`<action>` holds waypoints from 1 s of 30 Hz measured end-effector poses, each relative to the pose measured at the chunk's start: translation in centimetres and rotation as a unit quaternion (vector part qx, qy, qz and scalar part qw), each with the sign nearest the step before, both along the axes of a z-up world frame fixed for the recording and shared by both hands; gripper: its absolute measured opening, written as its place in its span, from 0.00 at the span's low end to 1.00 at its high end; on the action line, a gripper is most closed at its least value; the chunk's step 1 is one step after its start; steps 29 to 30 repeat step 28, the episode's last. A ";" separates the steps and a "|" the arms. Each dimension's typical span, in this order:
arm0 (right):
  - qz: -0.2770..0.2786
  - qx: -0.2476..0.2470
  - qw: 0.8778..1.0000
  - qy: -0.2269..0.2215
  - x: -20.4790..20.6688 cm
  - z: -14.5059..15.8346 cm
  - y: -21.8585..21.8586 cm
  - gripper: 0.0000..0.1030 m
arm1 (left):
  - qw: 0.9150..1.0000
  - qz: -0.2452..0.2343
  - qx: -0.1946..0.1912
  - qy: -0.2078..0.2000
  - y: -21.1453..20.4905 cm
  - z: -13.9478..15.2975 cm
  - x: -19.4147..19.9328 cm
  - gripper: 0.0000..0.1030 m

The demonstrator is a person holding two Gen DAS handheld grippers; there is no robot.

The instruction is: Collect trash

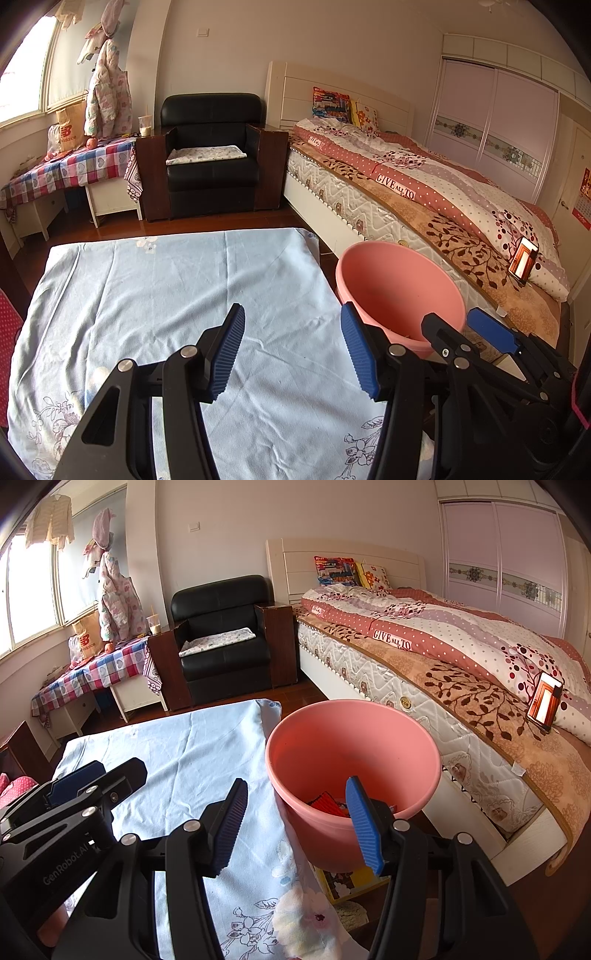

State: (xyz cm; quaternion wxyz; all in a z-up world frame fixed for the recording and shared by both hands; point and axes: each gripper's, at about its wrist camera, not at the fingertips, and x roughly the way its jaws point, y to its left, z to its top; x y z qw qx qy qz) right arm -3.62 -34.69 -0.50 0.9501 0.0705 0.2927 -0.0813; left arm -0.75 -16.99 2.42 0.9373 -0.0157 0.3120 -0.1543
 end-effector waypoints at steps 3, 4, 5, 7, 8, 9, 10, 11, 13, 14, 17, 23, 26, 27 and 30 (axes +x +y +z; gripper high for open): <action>0.000 0.000 1.000 0.000 0.0 0.0 0.0 0.54 | 1.000 0.000 0.000 0.000 0.0 0.0 0.0 0.52; 0.000 0.000 1.000 0.000 0.0 0.0 0.0 0.54 | 1.000 0.000 0.000 0.001 0.0 0.0 0.0 0.52; 0.000 0.000 1.000 0.000 0.0 0.0 0.0 0.54 | 1.000 0.000 0.000 0.000 0.0 0.0 0.0 0.52; 0.000 0.000 1.000 0.000 0.0 0.0 0.0 0.54 | 1.000 0.000 0.000 0.001 0.1 0.0 0.0 0.52; 0.000 0.000 1.000 0.000 0.0 0.0 0.1 0.54 | 1.000 0.000 0.000 0.001 0.1 0.0 0.0 0.52; 0.000 0.000 1.000 0.000 0.0 0.0 0.1 0.54 | 1.000 0.000 0.000 0.001 0.1 0.0 0.0 0.52; 0.000 -0.001 1.000 0.000 0.0 0.0 0.1 0.54 | 1.000 0.000 0.000 0.001 0.1 0.0 0.0 0.52; 0.000 -0.001 1.000 0.000 0.0 0.0 0.1 0.54 | 1.000 0.000 0.000 0.001 0.0 0.0 0.0 0.52; 0.000 0.000 1.000 0.000 0.0 0.0 0.1 0.54 | 1.000 0.000 0.001 0.002 -0.2 -0.1 -0.3 0.52; 0.000 -0.001 1.000 0.000 0.0 0.0 0.1 0.54 | 1.000 0.001 0.001 0.002 -0.3 -0.1 -0.4 0.52; 0.000 -0.001 1.000 0.000 0.0 0.0 0.1 0.54 | 1.000 0.003 0.003 -0.001 -0.5 -0.2 -0.8 0.52; 0.000 0.000 1.000 0.002 -0.3 0.0 0.1 0.54 | 1.000 0.004 0.003 0.008 -0.5 -0.4 -0.7 0.52; 0.000 0.000 1.000 0.002 -0.3 0.0 0.1 0.54 | 1.000 0.005 0.004 0.011 -0.6 -0.6 -0.5 0.52; -0.001 0.000 1.000 0.002 -0.3 0.0 0.1 0.54 | 1.000 0.005 0.003 0.012 -0.7 -0.6 -0.5 0.52; 0.000 0.000 1.000 0.002 -0.2 0.0 0.1 0.54 | 1.000 0.004 0.003 0.012 -0.7 -0.6 -0.5 0.52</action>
